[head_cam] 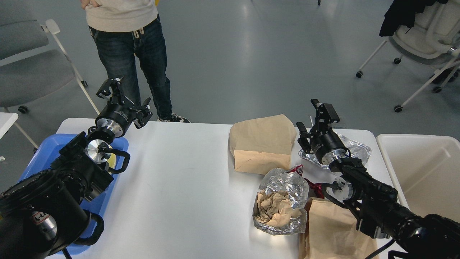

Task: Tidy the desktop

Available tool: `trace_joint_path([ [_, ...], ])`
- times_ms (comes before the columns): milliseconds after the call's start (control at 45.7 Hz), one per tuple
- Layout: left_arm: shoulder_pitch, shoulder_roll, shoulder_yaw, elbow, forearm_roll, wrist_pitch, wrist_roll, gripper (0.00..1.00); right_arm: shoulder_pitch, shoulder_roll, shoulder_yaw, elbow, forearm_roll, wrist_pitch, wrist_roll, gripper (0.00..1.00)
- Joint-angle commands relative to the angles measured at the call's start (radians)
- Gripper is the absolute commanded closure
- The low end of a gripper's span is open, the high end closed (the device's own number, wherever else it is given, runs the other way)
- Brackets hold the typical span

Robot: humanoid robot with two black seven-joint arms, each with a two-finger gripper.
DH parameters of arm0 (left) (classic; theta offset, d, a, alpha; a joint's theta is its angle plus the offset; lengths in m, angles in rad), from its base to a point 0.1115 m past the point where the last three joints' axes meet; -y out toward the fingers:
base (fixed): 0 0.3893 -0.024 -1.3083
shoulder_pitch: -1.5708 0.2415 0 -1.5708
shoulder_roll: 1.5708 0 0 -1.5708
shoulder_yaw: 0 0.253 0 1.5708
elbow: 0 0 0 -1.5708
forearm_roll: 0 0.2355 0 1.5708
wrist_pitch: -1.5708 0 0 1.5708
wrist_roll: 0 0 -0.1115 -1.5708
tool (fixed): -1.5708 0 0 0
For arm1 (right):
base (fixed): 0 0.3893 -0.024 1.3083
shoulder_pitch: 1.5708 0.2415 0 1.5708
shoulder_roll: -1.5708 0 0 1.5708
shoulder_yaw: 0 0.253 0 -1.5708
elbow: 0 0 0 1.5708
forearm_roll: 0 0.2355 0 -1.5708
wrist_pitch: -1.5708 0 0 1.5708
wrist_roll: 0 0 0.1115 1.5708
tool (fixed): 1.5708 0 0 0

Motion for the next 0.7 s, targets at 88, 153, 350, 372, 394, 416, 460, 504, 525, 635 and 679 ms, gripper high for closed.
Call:
trace_joint_path([
  [88,0.076,-0.007,0.001,0.000,-0.001,-0.015,-0.002,0.04,0.000,0.000,0.000,0.000,0.000,0.000,0.000,0.00],
  [153,0.079,-0.009,-0.001,0.000,-0.003,-0.023,-0.002,0.04,0.000,0.000,0.000,0.000,0.000,0.000,0.000,0.00],
  [350,0.082,-0.009,0.001,-0.001,-0.003,-0.029,-0.003,0.04,0.000,0.000,0.000,0.000,0.000,0.000,0.000,0.00],
  [372,0.082,-0.009,0.001,-0.001,-0.003,-0.029,-0.003,0.04,0.000,0.000,0.000,0.000,0.000,0.000,0.000,0.00],
  [394,0.082,-0.009,0.001,-0.001,-0.003,-0.030,-0.003,0.04,0.000,0.000,0.000,0.000,0.002,0.000,0.000,0.00],
  [416,0.082,-0.009,0.001,-0.001,-0.003,-0.029,-0.003,0.04,0.000,0.000,0.000,0.000,0.000,0.000,0.000,0.00],
  [460,0.082,-0.009,0.001,0.000,-0.003,-0.029,-0.003,0.04,0.000,0.000,0.000,0.000,0.000,0.000,0.000,0.00],
  [504,0.082,-0.009,0.001,0.000,-0.003,-0.029,-0.002,0.04,0.000,0.000,0.000,0.000,0.000,0.000,0.000,0.00],
  [525,0.082,-0.009,0.001,0.000,-0.003,-0.029,-0.002,0.04,0.000,0.000,0.000,0.000,0.000,0.000,0.000,0.00],
  [635,0.082,-0.009,0.001,-0.001,-0.003,-0.029,-0.002,0.04,0.000,0.000,0.000,0.000,0.000,0.000,0.000,0.00],
  [679,0.082,-0.009,0.001,0.000,-0.003,-0.029,-0.003,0.04,0.000,0.000,0.000,0.000,0.000,0.000,0.000,0.00],
])
